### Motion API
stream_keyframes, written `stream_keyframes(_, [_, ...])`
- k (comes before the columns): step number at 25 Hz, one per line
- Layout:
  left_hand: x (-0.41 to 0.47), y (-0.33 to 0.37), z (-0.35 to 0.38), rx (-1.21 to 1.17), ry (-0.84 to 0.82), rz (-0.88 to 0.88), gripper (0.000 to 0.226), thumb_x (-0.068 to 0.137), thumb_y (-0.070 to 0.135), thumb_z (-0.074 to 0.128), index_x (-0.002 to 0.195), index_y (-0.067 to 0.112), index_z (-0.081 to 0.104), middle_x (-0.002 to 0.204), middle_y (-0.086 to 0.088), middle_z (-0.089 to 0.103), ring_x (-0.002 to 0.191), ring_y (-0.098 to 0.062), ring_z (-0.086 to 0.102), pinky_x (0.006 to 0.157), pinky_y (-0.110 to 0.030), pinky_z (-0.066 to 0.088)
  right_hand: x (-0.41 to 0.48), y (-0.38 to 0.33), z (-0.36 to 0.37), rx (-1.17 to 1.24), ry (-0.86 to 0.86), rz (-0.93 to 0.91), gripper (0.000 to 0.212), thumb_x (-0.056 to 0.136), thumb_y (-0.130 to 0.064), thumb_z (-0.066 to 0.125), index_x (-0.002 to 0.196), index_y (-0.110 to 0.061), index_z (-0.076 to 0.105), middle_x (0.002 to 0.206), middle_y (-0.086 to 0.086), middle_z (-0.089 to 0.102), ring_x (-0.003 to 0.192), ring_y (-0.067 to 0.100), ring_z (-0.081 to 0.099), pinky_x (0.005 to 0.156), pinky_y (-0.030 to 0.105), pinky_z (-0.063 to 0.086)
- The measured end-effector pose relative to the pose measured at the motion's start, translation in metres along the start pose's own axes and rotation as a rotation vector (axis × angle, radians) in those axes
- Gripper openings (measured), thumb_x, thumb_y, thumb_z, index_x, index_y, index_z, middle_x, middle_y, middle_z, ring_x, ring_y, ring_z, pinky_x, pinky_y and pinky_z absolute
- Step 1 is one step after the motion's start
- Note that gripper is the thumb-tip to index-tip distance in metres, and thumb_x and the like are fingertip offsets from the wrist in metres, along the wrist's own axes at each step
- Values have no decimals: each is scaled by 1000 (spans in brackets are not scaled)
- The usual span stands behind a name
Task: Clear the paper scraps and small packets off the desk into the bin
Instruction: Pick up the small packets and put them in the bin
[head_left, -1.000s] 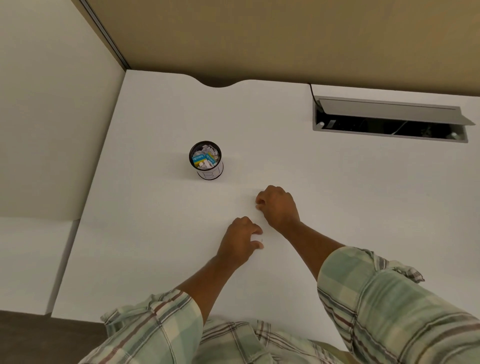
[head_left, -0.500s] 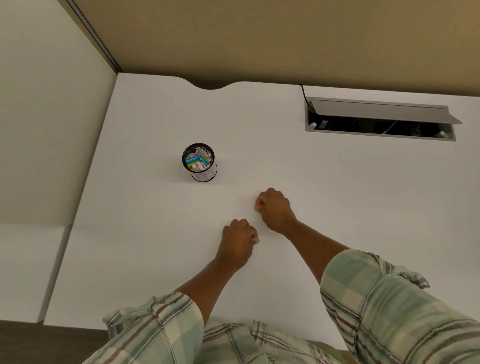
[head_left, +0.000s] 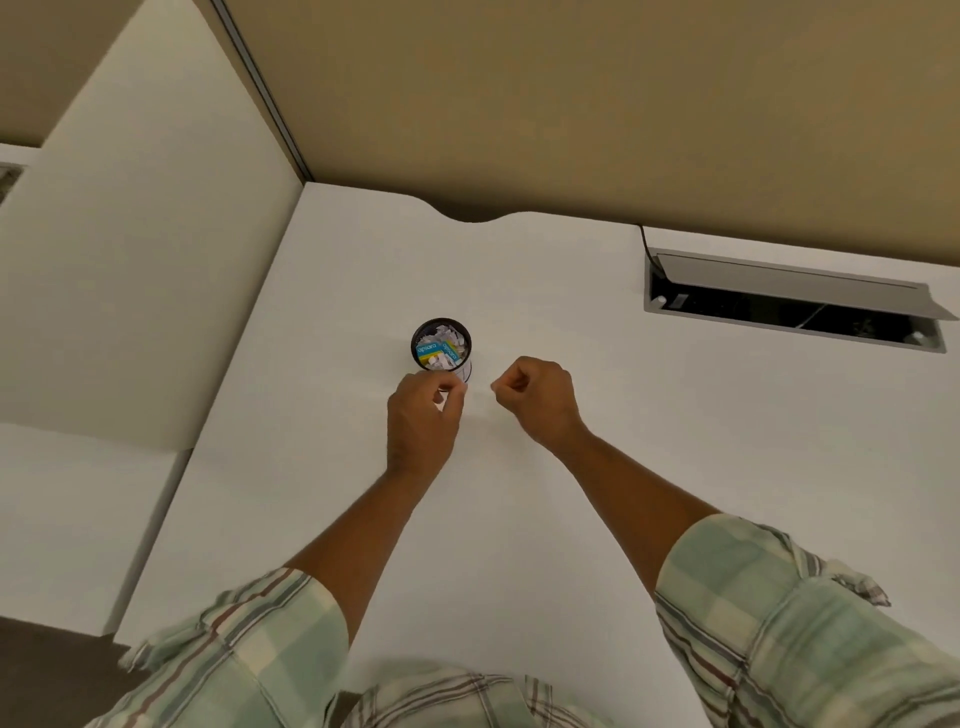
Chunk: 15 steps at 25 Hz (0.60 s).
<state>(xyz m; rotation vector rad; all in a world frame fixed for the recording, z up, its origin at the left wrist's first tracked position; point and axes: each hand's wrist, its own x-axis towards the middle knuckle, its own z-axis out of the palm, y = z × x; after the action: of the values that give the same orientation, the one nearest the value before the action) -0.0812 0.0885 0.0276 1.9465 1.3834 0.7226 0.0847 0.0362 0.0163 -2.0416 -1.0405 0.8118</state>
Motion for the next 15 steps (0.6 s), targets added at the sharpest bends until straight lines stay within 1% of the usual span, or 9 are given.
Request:
stream_keyframes(1, [13, 1, -7, -9, 32, -4, 4, 90, 17, 71, 92, 15, 73, 85, -2, 70, 74, -13, 60, 66, -14, 46, 7, -14, 2, 7, 16, -30, 11, 79, -15, 73, 72, -18, 67, 71, -9, 71, 68, 9, 67, 61, 21, 53])
stream_keyframes(3, [37, 1, -17, -18, 67, 9, 4, 89, 16, 71, 91, 13, 74, 87, -2, 72, 78, -17, 62, 70, -25, 52, 22, -38, 5, -1, 36, -77, 9, 80, -13, 72, 75, -18, 68, 70, -9, 70, 67, 8, 66, 61, 21, 52])
stream_keyframes(5, [56, -1, -22, 16, 55, 39, 5, 89, 16, 72, 91, 12, 73, 88, -1, 73, 80, -19, 62, 73, -32, 54, 34, -57, 8, -56, 49, -120, 9, 81, -13, 73, 78, -20, 67, 72, -10, 68, 68, 6, 64, 60, 21, 51])
stream_keyframes(6, [64, -4, -23, 45, 34, 45, 6, 89, 17, 72, 91, 12, 74, 88, -1, 74, 81, -19, 62, 75, -34, 54, 40, -63, 10, -96, 44, -130, 9, 83, -14, 72, 81, -20, 66, 75, -9, 69, 70, 8, 65, 61, 23, 52])
stream_keyframes(8, [75, -12, -22, 95, -23, 36, 7, 89, 20, 73, 93, 14, 75, 91, 0, 75, 86, -20, 61, 78, -34, 53, 50, -70, 13, -205, 1, -126, 5, 88, -16, 65, 85, -21, 66, 80, -4, 71, 74, 14, 66, 63, 31, 56])
stream_keyframes(10, [81, -20, -20, 139, -82, 33, 10, 91, 21, 72, 97, 16, 78, 96, -1, 76, 91, -22, 62, 78, -29, 49, 55, -73, 16, -310, -46, -119, 13, 92, -15, 56, 89, -21, 66, 85, 0, 72, 76, 18, 66, 66, 37, 59])
stream_keyframes(12, [83, -25, -18, 171, -121, 52, 13, 93, 20, 69, 101, 16, 79, 100, -4, 76, 94, -24, 63, 79, -28, 47, 57, -75, 17, -380, -56, -129, 15, 93, -12, 54, 92, -22, 65, 86, 1, 71, 76, 20, 66, 66, 39, 60])
stream_keyframes(15, [83, -25, -20, 142, -123, 51, 12, 92, 16, 70, 99, 16, 79, 98, -4, 76, 91, -23, 65, 80, -34, 54, 57, -81, 17, -431, -42, -129, 8, 94, -15, 57, 92, -22, 62, 82, 1, 69, 72, 20, 66, 66, 38, 61])
